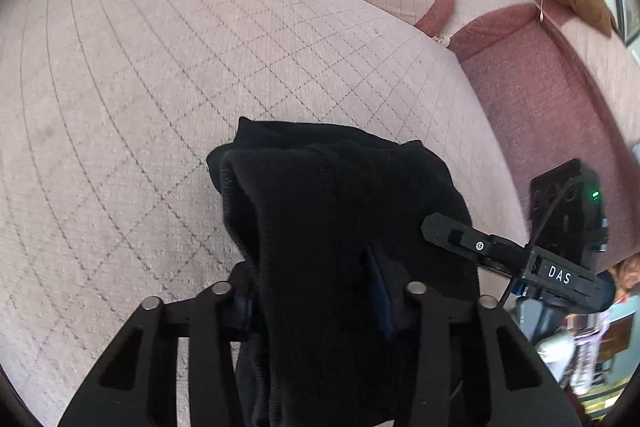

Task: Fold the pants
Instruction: 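Grasp the folded black pants edge with the left gripper while the right gripper grasps beside it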

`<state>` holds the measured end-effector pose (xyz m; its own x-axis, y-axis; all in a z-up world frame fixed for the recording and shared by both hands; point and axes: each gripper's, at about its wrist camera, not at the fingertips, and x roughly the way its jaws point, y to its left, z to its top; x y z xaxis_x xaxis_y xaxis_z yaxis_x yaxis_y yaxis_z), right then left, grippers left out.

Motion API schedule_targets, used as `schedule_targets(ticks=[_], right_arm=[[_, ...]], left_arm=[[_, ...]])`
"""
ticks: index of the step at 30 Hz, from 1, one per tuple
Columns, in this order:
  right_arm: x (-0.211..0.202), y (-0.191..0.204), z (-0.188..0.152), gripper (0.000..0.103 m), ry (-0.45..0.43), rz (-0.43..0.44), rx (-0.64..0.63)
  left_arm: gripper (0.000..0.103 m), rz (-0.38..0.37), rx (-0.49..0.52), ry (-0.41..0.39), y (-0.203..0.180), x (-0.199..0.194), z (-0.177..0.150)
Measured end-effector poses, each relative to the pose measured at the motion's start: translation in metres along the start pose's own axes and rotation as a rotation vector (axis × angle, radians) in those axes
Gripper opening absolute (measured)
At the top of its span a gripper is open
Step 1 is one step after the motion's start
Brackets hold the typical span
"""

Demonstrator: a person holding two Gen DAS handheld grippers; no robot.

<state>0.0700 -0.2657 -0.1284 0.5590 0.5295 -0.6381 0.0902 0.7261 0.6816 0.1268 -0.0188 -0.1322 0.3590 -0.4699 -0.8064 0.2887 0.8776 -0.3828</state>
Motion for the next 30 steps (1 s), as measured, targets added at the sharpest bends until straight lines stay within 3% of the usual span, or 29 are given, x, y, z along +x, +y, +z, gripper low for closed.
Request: schedule_targets(ticks=[3, 6, 11, 18, 25, 30], right_arm=[[0.000, 0.017, -0.002, 0.041, -0.013, -0.066, -0.086], [-0.005, 0.034, -0.003, 0.034, -0.037, -0.079, -0.131], [-0.020, 0.048, 0.010, 0.033, -0.085, -0.058, -0.156], [-0.035, 0.059, 0.040, 0.033, -0.127, -0.055, -0.178], [-0.024, 0.050, 0.072, 0.033, -0.111, -0.061, -0.168], [0.015, 0.041, 0.089, 0.033, -0.065, -0.128, -0.184]], left_arm=[[0.035, 0.045, 0.040, -0.016, -0.012, -0.003, 0.000], [0.034, 0.036, 0.038, -0.028, -0.016, -0.010, 0.004], [0.034, -0.003, 0.019, -0.065, -0.013, -0.026, 0.022], [0.034, 0.007, 0.050, -0.101, -0.034, -0.038, 0.057], [0.034, 0.014, 0.009, -0.080, -0.024, -0.016, 0.083], [0.034, 0.070, -0.019, -0.043, -0.009, 0.014, 0.101]])
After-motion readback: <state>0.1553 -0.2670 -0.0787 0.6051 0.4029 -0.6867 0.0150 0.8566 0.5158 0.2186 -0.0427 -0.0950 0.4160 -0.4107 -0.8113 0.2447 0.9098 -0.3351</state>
